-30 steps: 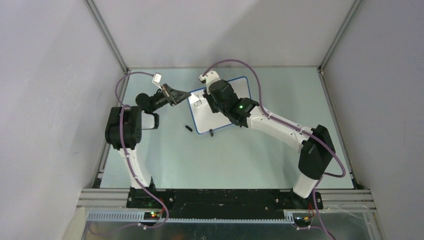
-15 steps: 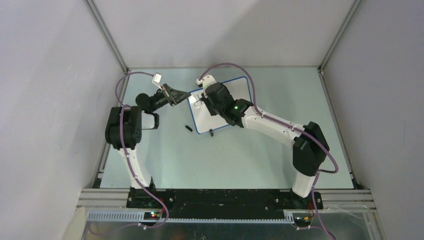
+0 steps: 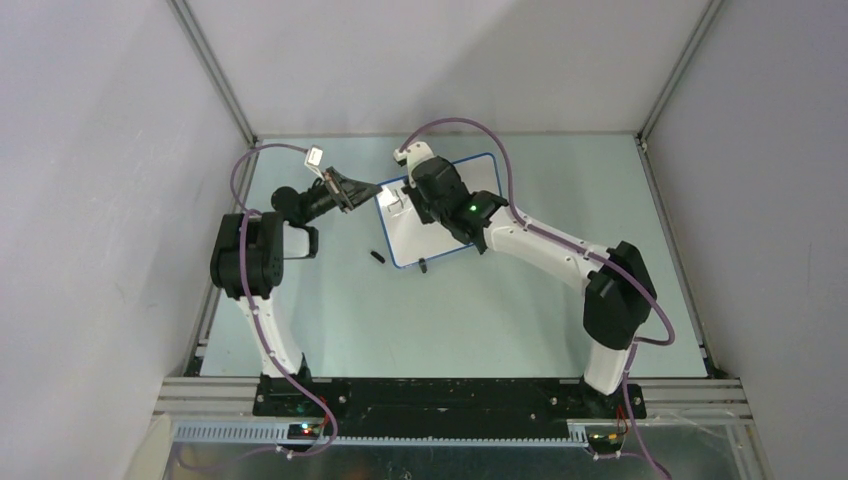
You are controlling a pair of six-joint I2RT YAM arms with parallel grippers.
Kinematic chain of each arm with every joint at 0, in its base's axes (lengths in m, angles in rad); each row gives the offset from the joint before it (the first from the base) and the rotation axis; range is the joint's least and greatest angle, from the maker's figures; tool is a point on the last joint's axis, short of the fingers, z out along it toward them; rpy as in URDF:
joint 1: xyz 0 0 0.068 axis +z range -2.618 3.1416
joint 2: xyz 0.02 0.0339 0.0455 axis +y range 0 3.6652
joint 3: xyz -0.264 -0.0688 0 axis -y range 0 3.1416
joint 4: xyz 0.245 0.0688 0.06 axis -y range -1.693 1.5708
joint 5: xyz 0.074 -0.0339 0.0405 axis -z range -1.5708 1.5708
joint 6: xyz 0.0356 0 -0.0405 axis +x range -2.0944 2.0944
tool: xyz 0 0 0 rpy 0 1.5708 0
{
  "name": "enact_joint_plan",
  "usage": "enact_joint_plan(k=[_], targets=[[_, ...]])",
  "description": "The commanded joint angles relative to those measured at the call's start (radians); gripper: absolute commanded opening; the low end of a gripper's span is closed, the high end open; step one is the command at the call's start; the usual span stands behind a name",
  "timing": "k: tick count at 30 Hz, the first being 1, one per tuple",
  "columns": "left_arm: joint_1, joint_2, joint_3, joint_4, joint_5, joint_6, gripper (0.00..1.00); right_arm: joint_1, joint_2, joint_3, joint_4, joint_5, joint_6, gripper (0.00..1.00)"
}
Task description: Write a sentence on the whiteboard
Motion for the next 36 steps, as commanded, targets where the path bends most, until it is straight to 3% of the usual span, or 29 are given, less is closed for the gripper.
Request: enact_joint_plan(k=[1,36], targets=[[-0.004,0.003,0.018,0.062,0.02,0.0,0.0,-0.006,0.032,0.061,-0.009,0.009,-0.003,0.0],[-0.004,0.0,0.016,0.061,0.022,0.001,0.0,0.011,0.059,0.09,-0.077,-0.024,-0.029,0.0]])
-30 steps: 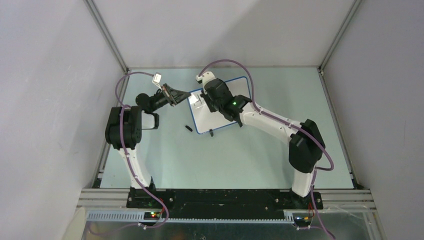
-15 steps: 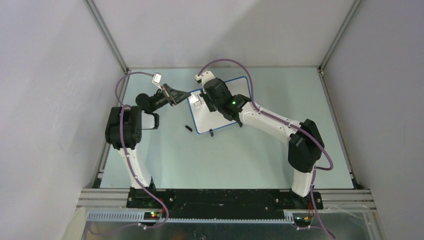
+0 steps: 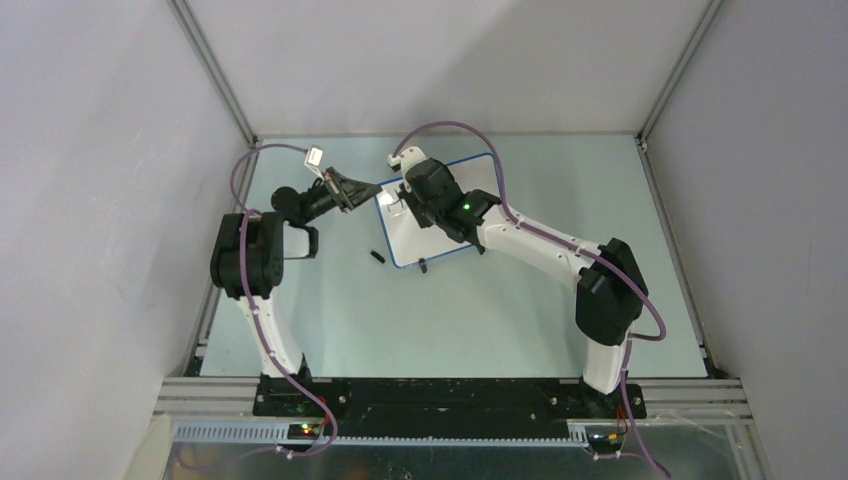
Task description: Write a sentence on the whiteboard
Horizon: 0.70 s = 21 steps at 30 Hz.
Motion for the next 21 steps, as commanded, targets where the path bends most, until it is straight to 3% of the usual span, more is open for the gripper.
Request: enact_joint_plan(k=[1,21], targets=[[-0.003,-0.001,0.015,0.061,0.022,0.0,0.0,0.006,0.012,0.043,-0.031,-0.005,-0.015,0.0],[-0.003,-0.002,0.016,0.061,0.022,0.002,0.0,-0.004,0.031,0.079,-0.045,0.094,-0.013,0.0]])
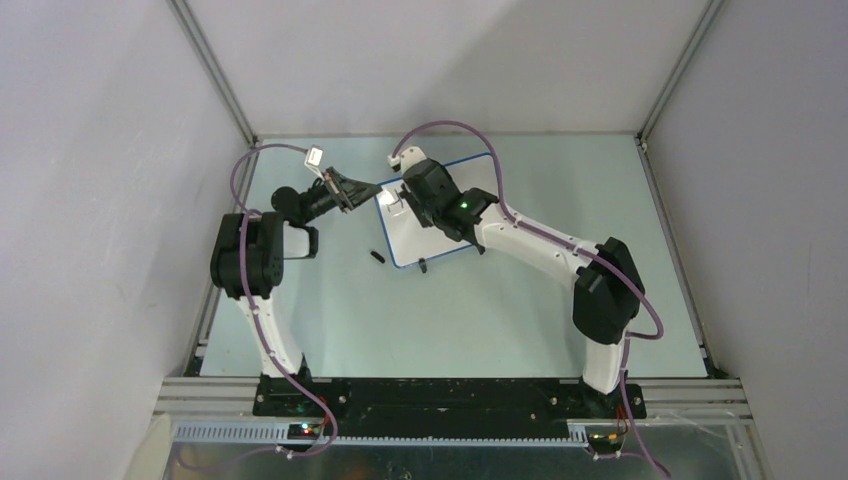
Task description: Write a sentence on the whiteboard
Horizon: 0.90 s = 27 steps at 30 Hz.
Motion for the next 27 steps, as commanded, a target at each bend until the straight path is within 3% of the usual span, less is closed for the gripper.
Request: enact_joint_plan(k=[1,27], targets=[[-0.003,-0.002,0.014,0.061,0.022,0.002,0.0,-0.005,0.017,0.058,0.019,0.034,-0.009,0.0],[-0.004,-0.003,0.014,0.062,0.022,0.003,0.0,0.02,0.058,0.116,-0.019,-0.004,-0.025,0.0]])
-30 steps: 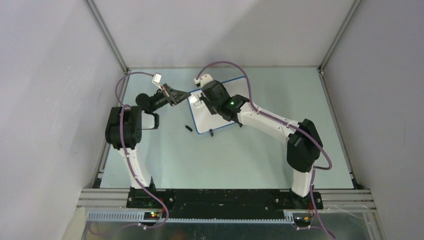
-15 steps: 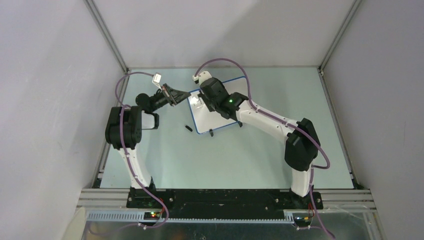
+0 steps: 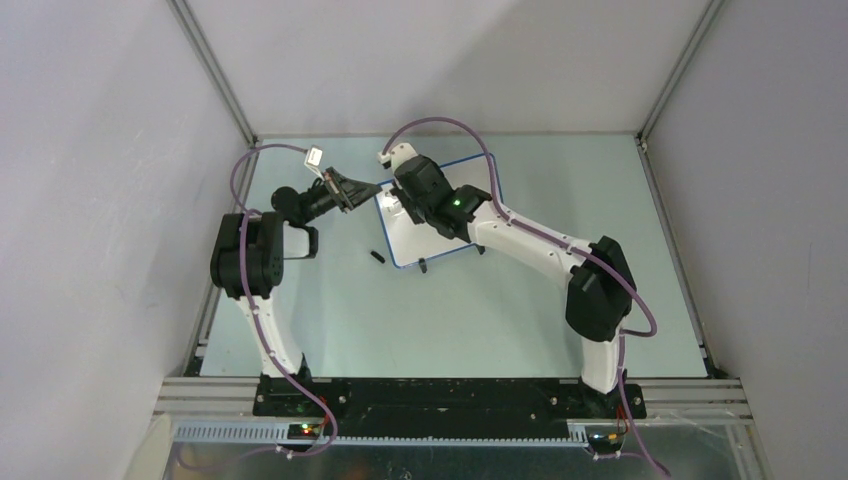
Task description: Write a sentence on the whiteboard
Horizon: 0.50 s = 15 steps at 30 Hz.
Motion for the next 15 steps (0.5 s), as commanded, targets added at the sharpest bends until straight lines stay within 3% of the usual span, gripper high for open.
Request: enact_joint_plan(k=[1,15], targets=[[-0.003,-0.003,0.014,0.062,0.022,0.003,0.0,0.004,0.012,0.026,-0.011,-0.005,-0.007,0.0],[-0.003,-0.003,0.015,0.062,0.022,0.003,0.0,0.005,-0.121,-0.039,0.078,-0.06,-0.005,0.0]])
